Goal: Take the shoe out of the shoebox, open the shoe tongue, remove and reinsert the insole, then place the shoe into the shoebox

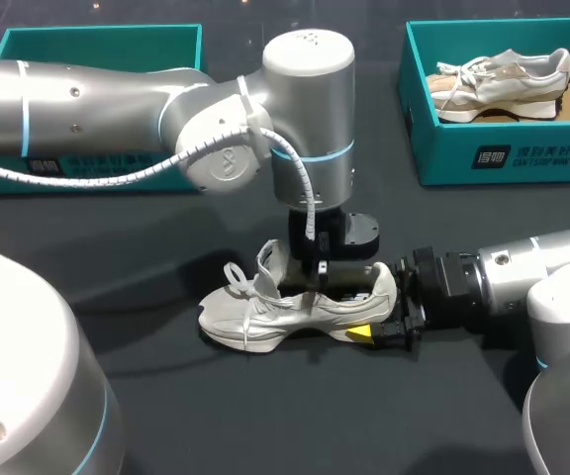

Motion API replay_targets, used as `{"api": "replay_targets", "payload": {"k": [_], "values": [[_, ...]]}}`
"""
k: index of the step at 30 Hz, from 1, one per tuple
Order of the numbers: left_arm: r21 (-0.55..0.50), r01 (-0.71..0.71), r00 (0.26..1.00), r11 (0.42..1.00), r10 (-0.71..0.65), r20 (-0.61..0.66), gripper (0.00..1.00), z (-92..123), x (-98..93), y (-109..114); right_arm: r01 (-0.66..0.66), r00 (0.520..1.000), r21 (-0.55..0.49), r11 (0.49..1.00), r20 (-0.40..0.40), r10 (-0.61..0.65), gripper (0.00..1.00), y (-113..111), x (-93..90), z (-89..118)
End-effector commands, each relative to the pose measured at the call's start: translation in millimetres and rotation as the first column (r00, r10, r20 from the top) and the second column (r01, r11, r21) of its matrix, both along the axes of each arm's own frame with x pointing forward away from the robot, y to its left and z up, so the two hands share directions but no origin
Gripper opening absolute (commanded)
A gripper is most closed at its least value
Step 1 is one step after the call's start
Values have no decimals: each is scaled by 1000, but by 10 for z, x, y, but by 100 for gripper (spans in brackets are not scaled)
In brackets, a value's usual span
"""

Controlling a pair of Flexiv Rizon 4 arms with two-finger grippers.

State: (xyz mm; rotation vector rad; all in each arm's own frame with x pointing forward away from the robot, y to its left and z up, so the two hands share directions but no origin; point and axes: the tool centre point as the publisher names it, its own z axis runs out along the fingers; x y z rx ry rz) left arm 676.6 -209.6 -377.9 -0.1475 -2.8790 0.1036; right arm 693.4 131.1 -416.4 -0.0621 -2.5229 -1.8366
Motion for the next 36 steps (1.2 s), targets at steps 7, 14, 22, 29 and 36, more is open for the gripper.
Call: {"api": "replay_targets", "payload": {"k": [7,14,22,29,36], "values": [[-14,15,1000,1000,-15,15,5,-13,-103,71,0,1000,-5,1000,0,0,0,10,-7,2],[9,-17,997,1000,16,71,35,-178,-88,-8,0,1000,-5,1000,0,0,0,10,-7,2],[10,-68,977,998,65,202,40,-370,-60,-100,0,1000,-5,1000,0,0,0,10,-7,2],[37,-128,951,991,112,289,25,-509,4,-150,0,1000,-5,1000,0,0,0,10,-7,2],[45,-190,947,981,171,273,0,-529,188,-118,0,1000,-5,1000,0,0,0,10,-7,2]]}}
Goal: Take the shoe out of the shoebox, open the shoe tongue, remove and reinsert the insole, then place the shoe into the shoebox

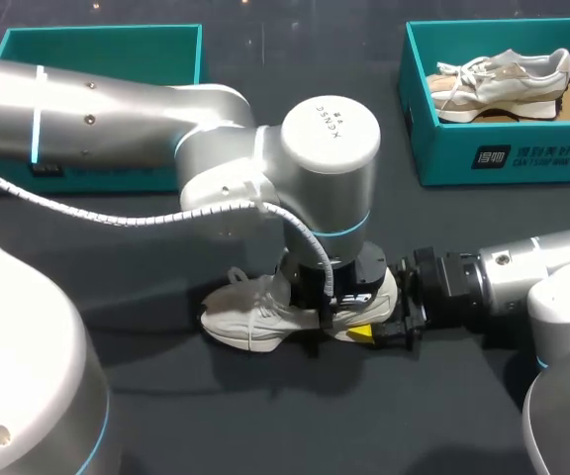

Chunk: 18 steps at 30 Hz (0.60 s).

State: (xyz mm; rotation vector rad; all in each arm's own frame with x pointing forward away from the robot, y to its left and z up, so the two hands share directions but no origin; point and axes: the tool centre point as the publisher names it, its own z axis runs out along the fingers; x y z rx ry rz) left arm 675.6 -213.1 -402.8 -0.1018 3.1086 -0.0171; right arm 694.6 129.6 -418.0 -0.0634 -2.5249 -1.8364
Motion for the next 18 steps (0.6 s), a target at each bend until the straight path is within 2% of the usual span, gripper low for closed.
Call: {"api": "replay_targets", "payload": {"k": [1,8,18], "values": [[-7,-22,999,1000,21,-31,0,-268,223,-68,-1,1000,-4,1000,-1,1,0,25,-19,18],[-77,-37,993,996,28,-115,0,-103,273,53,-1,1000,-4,1000,-1,1,0,25,-19,18],[-184,-28,983,983,-6,-184,0,105,155,159,-1,1000,-4,1000,-1,1,0,25,-19,18]]}}
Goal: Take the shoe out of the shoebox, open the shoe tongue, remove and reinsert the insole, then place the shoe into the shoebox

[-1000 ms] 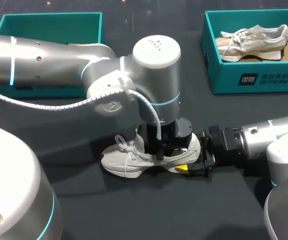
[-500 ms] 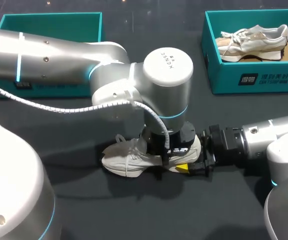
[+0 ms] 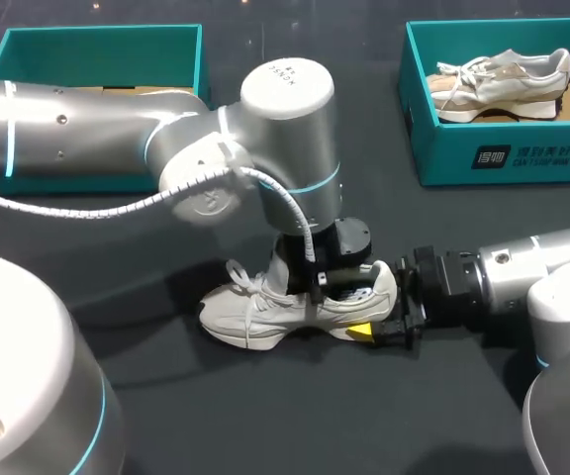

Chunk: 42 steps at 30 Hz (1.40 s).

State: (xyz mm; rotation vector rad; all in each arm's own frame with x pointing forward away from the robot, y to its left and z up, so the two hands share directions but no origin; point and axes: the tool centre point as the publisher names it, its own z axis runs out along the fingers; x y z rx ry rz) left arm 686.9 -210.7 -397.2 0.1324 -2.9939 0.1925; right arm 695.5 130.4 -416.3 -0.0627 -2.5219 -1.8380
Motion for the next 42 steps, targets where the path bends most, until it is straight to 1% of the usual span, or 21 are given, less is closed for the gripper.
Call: {"api": "replay_targets", "payload": {"k": [1,9,14,19,28,34,42], "values": [[-81,9,1000,997,-11,-29,0,76,31,143,0,1000,-6,1000,0,0,0,17,-28,1],[-165,28,999,986,-35,-40,0,257,-23,155,0,1000,-6,1000,0,0,0,17,-28,1],[-211,32,997,977,-47,-65,0,300,-12,154,0,1000,-6,1000,0,0,0,17,-28,1],[-265,28,995,964,-51,-80,0,316,3,197,0,1000,-6,1000,0,0,0,17,-28,1],[-353,14,991,935,-59,-117,0,371,84,267,0,1000,-6,1000,0,0,0,17,-28,1],[-412,51,991,910,-97,-91,0,512,61,222,0,1000,-6,1000,0,0,0,17,-28,1],[-475,90,988,876,-138,-67,0,641,10,207,0,1000,-6,1000,0,0,0,17,-28,1]]}}
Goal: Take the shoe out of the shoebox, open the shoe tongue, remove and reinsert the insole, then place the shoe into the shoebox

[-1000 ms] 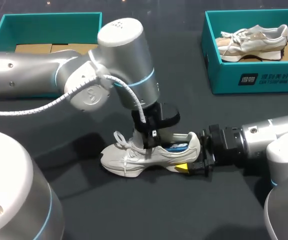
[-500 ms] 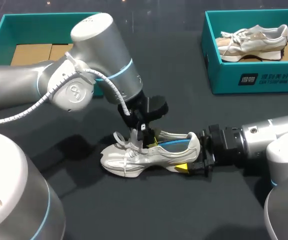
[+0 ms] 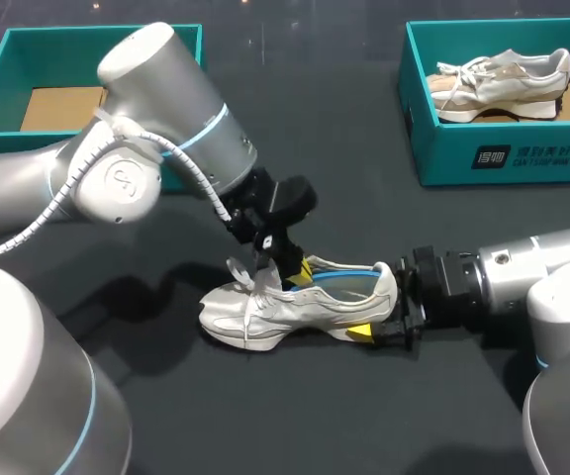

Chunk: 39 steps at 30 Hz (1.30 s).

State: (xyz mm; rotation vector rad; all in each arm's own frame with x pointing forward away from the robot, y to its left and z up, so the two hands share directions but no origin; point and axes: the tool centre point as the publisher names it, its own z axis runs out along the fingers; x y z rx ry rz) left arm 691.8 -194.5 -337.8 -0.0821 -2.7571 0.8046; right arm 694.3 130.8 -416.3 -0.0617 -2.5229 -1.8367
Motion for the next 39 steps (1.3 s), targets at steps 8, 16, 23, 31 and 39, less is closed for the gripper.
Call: {"api": "replay_targets", "payload": {"k": [8,16,23,31,39], "values": [[-74,-34,999,997,35,10,0,195,38,-87,0,1000,-5,1000,0,0,0,13,-16,1],[-30,-62,996,998,64,67,5,207,44,-320,0,1000,-5,1000,0,0,0,13,-16,1],[-23,-71,992,997,73,106,49,246,-15,-401,0,1000,-5,1000,0,0,0,13,-16,1],[-47,-72,987,996,78,143,70,289,-112,-404,0,1000,-5,1000,0,0,0,13,-16,1],[-46,-90,973,995,98,211,65,267,-216,-515,0,1000,-5,1000,0,0,0,13,-16,1]]}}
